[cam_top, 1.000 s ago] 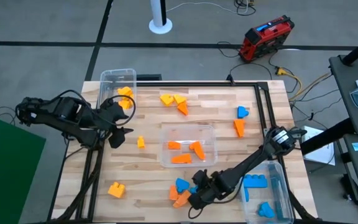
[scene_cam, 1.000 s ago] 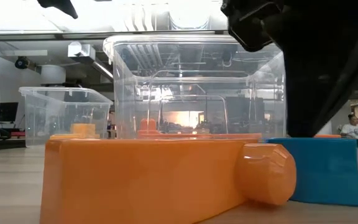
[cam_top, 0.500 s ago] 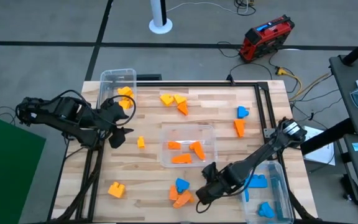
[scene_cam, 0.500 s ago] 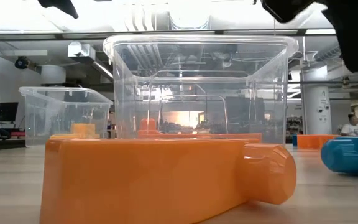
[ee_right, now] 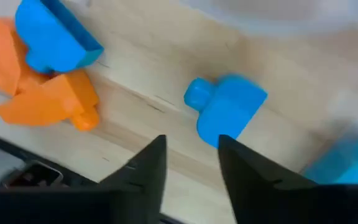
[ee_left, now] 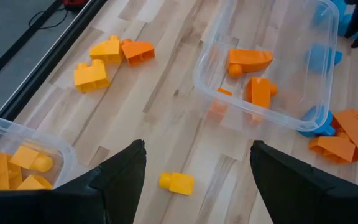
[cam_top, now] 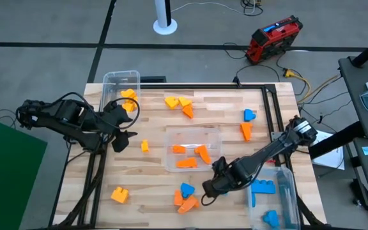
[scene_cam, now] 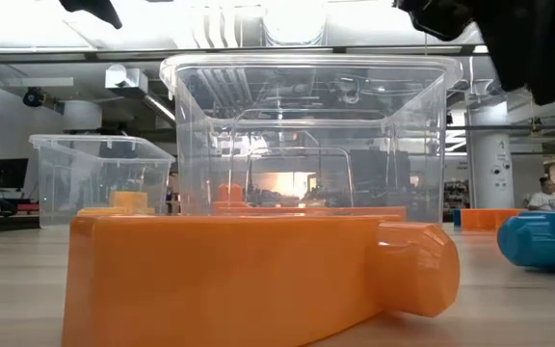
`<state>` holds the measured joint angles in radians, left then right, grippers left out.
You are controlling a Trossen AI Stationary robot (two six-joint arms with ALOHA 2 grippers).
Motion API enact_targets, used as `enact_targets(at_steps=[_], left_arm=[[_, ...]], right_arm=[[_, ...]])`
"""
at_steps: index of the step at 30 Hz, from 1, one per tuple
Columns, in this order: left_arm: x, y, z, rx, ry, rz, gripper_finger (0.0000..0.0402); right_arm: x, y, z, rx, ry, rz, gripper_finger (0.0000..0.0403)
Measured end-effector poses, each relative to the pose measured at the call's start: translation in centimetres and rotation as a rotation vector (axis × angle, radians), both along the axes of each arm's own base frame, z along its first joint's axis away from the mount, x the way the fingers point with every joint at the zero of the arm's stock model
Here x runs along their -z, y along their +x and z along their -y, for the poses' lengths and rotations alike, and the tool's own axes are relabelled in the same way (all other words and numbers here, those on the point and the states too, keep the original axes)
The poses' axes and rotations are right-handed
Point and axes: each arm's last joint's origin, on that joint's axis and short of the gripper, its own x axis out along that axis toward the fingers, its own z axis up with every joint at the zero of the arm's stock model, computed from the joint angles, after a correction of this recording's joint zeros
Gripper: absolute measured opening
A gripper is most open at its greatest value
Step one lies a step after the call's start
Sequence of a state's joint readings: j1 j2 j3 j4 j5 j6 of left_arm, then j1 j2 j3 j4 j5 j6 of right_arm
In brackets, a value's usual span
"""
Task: Sort blocks
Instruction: Put the blue game piece into the bottom right transparent bin
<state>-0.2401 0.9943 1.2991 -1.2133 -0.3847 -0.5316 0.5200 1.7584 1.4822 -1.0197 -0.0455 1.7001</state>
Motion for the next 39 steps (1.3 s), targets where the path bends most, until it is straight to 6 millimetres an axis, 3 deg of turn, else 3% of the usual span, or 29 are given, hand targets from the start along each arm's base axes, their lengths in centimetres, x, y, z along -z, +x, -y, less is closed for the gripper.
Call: enact_targets(at_steps=[7,17,31,39], left_arm=[[0.0,0.0,0.0,0.000,0.000,0.000,0.0263],[0.0,0.0,0.0,-0.008,0.010,0.003,0.0263],[0.0,0.0,0.0,0.007,0.022,-0.005,0.0263],[0.1,0.0,0.1,0.085,0.028,-0.035,0.0263]], right_arm=[[1.3,0.0,0.0,-0.206,-0.011,-0.073,0.0227],[4.2,2.2,1.2,-0.144,0.030,-0.123,0.0350],[3.9,2.2,1.2,-0.061,0.041,-0.130,0.0364],[1.0,3.3,0.7,-0.071,0.071,-0.057,0.0364]])
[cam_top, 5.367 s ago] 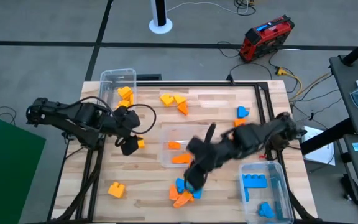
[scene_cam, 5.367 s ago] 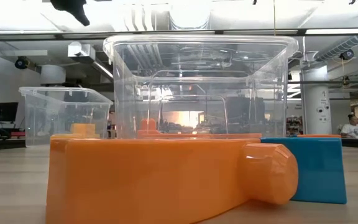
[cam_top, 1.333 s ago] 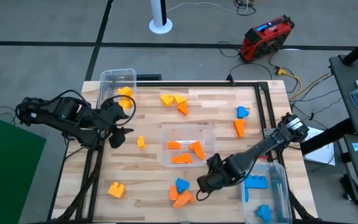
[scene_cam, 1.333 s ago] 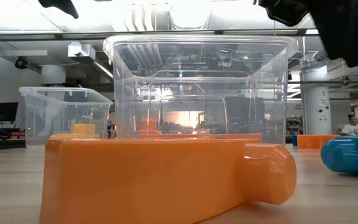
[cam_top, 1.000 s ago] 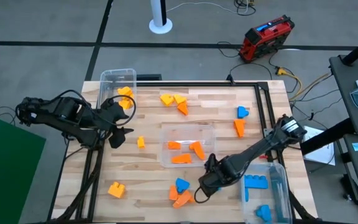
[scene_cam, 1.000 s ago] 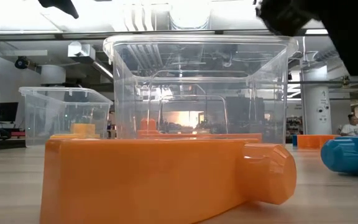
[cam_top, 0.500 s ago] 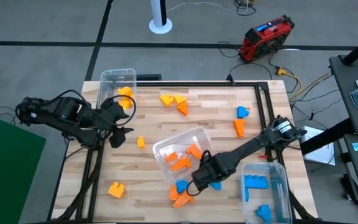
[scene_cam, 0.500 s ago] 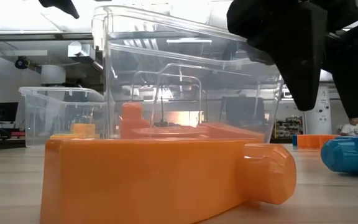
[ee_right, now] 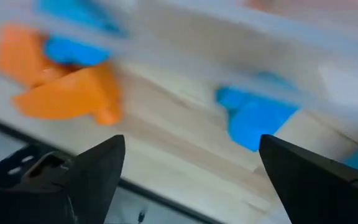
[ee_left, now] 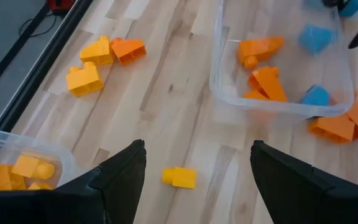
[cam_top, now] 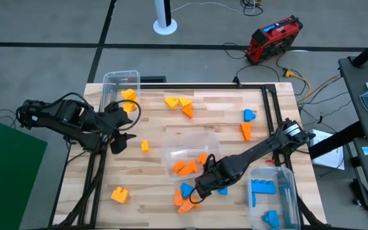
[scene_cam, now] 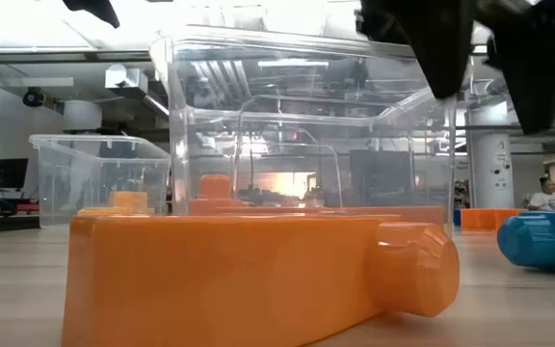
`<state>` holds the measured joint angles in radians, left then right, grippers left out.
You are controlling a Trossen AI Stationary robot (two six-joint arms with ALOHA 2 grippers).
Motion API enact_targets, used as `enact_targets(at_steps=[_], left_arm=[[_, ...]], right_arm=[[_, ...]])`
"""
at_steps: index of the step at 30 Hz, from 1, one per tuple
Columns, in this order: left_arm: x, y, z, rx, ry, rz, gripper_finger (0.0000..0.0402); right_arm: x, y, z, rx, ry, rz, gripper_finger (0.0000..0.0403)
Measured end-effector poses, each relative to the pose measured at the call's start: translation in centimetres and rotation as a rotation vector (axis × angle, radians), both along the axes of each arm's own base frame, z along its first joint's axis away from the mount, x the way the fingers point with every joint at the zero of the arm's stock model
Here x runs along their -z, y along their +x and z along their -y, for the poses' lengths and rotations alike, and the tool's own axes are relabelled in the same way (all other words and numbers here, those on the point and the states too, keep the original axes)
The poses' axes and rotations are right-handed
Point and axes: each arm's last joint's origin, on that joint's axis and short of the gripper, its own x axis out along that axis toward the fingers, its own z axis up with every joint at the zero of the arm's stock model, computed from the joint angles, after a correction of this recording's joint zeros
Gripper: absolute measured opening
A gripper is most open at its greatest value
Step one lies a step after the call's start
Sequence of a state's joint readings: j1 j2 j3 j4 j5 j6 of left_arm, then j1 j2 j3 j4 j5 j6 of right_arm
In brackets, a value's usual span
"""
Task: Sort blocks
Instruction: Put the blue game piece into the bottom right transparent bin
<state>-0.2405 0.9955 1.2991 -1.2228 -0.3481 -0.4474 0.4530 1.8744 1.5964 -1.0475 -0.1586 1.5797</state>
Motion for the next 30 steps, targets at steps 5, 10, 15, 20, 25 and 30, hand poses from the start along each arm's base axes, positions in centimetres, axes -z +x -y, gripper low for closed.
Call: enact_targets(at_steps=[5,10,15,20,25,30], left_arm=[[0.1,-0.1,0.0,0.006,0.008,-0.013,0.0263],[0.1,-0.1,0.0,-0.004,-0.001,-0.010,0.0263],[0.1,-0.1,0.0,-0.005,-0.002,-0.008,0.0263],[0.1,-0.1,0.0,-0.008,-0.004,-0.007,0.0263],[0.0,-0.1,0.0,-0.011,-0.007,-0.006,0.0263],[0.0,-0.1,0.0,-0.012,-0.007,-0.004,0.0263]], right_arm=[[-2.7,1.1,-0.4,-0.034,-0.011,0.132,0.0363],[-4.7,2.6,-0.3,-0.019,-0.142,0.303,0.0315],[-4.2,4.6,0.6,-0.020,-0.210,0.355,0.0201],[-3.2,6.1,1.1,-0.064,-0.236,0.344,0.0096],[-3.3,7.2,1.9,-0.068,-0.256,0.360,0.0026],[-3.1,7.9,3.2,-0.057,-0.288,0.363,0.0013]])
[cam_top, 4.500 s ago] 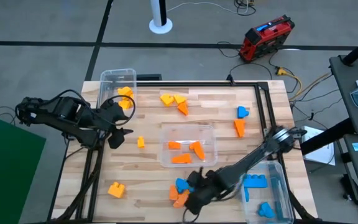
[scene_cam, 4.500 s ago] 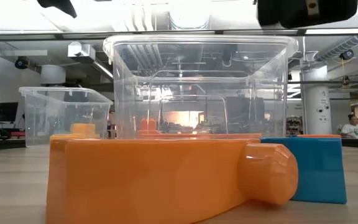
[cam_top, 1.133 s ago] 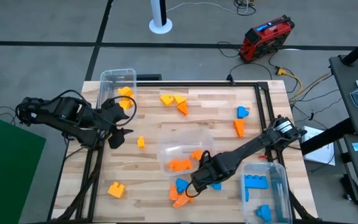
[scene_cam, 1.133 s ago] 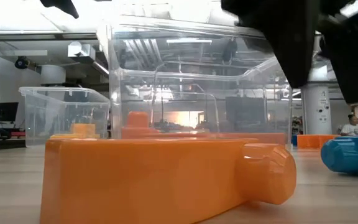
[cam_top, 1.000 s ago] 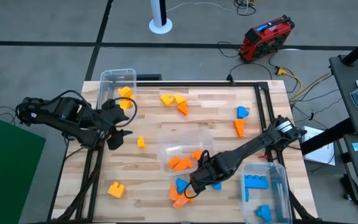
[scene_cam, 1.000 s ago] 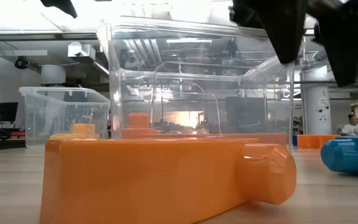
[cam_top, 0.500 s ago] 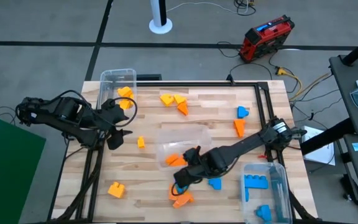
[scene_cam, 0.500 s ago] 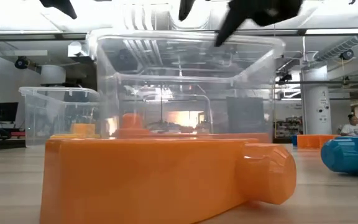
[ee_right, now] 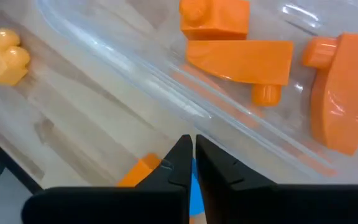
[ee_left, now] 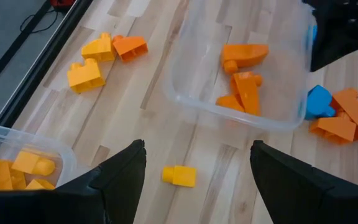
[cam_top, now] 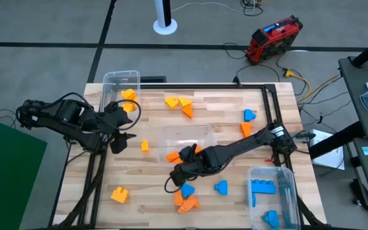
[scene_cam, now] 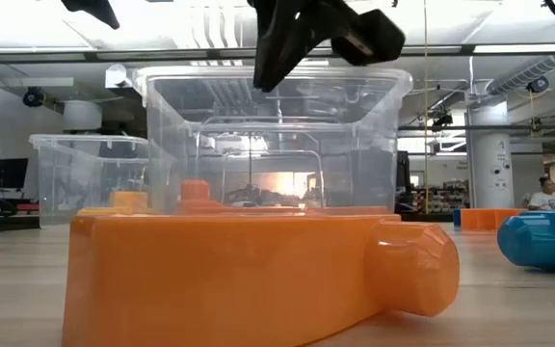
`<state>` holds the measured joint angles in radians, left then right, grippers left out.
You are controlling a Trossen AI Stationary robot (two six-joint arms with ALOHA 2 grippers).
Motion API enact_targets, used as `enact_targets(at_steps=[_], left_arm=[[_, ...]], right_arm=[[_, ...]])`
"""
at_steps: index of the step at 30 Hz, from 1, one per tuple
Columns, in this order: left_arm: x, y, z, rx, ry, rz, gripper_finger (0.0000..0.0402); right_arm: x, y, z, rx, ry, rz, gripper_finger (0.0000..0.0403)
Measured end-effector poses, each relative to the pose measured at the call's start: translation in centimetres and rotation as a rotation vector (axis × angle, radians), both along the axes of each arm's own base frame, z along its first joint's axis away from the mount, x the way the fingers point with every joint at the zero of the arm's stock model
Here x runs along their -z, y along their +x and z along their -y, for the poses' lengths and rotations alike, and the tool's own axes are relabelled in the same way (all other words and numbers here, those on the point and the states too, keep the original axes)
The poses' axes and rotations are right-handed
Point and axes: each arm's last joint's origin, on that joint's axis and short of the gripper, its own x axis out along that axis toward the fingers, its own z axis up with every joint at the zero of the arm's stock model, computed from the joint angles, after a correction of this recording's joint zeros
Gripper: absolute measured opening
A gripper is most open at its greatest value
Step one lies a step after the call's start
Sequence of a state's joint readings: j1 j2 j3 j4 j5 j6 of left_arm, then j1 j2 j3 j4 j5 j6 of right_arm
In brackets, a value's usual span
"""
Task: Sort blocks
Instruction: Put the blue game piece into the bottom right transparent bin
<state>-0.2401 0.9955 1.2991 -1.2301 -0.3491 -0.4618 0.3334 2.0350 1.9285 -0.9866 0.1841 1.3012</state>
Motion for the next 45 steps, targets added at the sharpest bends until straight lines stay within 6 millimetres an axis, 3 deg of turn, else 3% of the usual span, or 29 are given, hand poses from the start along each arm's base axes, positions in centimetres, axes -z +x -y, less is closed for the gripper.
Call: enact_targets(at_steps=[7,11,16,24,29,33,39,45], left_arm=[[0.0,0.0,0.0,0.000,0.001,-0.001,0.0263],[0.0,0.0,0.0,0.000,0.001,-0.002,0.0263],[0.0,0.0,0.0,0.000,0.002,-0.002,0.0263],[0.0,0.0,0.0,0.003,0.004,-0.002,0.0263],[-0.1,0.0,0.0,0.006,0.005,0.002,0.0263],[-0.8,-0.2,-0.1,0.006,-0.001,0.026,0.0263],[-1.8,-0.8,-0.2,0.018,0.010,0.068,0.0263],[-2.6,-1.1,-0.4,0.020,0.049,0.097,0.0263]], right_arm=[[-0.8,-0.8,-0.8,-0.074,0.119,-0.036,0.0013],[-2.4,-2.6,-2.7,-0.084,0.229,-0.125,0.0013],[-2.7,-5.6,-4.0,-0.078,0.275,-0.354,0.0013],[-7.8,-8.3,-2.6,0.001,0.321,-0.253,0.0013],[-8.9,-9.1,-2.0,0.080,0.326,-0.232,0.0013],[-7.5,-8.9,-3.7,0.056,0.346,-0.281,0.0013],[-3.2,-8.7,-6.8,-0.144,0.262,-0.400,0.0013],[-0.4,-8.4,-6.5,-0.149,0.213,-0.471,0.0018]])
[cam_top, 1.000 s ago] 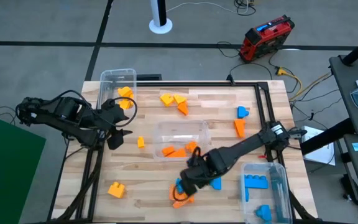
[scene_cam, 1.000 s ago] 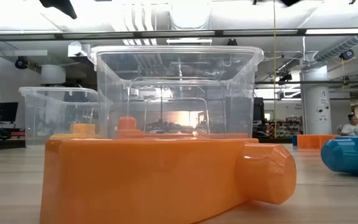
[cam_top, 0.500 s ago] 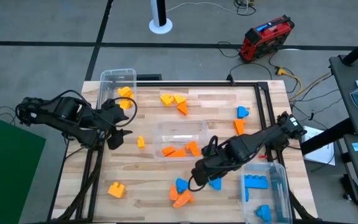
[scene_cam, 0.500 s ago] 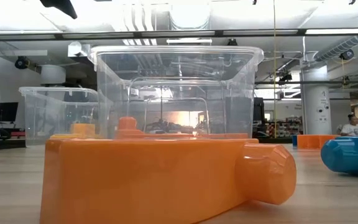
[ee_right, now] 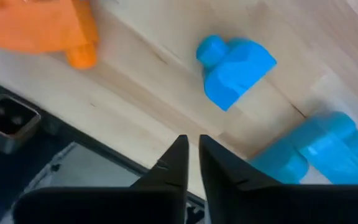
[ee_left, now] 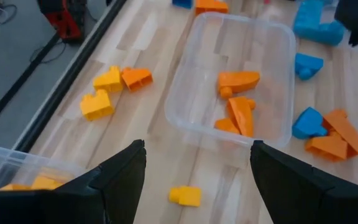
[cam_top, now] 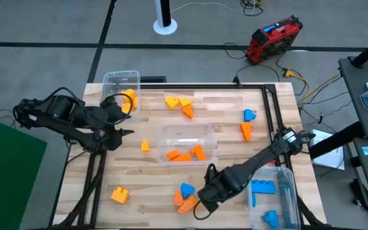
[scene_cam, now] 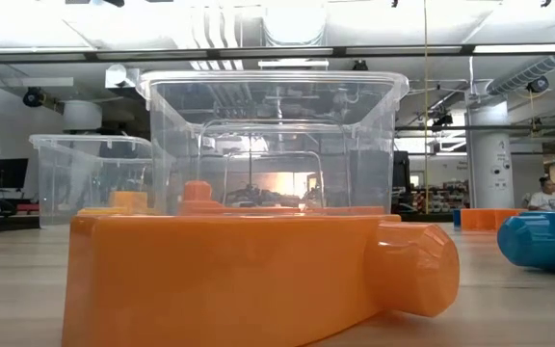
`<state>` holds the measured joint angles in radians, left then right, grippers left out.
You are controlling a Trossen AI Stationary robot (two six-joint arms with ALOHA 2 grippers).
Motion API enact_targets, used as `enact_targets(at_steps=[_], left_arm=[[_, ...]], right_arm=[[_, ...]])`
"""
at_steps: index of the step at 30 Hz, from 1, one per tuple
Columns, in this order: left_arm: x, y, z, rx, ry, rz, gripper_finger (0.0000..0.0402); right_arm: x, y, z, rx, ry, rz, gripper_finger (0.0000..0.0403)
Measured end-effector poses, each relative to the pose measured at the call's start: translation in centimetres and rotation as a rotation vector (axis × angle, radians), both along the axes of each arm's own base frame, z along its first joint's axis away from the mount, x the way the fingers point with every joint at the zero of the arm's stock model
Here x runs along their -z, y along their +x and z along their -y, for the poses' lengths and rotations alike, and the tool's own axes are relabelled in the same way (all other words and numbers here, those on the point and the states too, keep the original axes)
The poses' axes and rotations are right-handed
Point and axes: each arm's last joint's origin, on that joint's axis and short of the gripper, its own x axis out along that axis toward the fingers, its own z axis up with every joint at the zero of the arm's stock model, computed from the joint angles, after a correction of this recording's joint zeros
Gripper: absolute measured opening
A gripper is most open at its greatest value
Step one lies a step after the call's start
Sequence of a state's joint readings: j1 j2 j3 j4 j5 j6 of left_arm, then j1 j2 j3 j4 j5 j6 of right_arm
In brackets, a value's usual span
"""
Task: Sort blocks
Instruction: Put the blue game piece into the bottom right transparent bin
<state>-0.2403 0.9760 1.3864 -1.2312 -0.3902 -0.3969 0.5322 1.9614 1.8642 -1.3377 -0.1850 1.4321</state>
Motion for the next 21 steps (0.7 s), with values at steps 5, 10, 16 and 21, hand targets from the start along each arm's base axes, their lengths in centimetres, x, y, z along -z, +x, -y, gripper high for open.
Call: enact_targets(at_steps=[5,10,16,21], left_arm=[[-0.2,-0.2,-0.1,-0.009,0.009,0.010,0.0263],[-0.3,-0.4,-0.1,-0.012,0.005,0.014,0.0263],[-0.3,-0.5,-0.2,-0.013,0.004,0.017,0.0263],[-0.3,-0.5,-0.2,-0.016,0.007,0.019,0.0263]], right_arm=[[0.6,0.7,0.9,0.038,0.001,0.010,0.0072],[1.7,0.3,0.9,0.028,-0.017,-0.020,0.0174],[3.9,0.2,1.0,0.069,-0.025,-0.039,0.0294],[6.1,-0.2,1.4,0.088,-0.041,-0.058,0.0362]])
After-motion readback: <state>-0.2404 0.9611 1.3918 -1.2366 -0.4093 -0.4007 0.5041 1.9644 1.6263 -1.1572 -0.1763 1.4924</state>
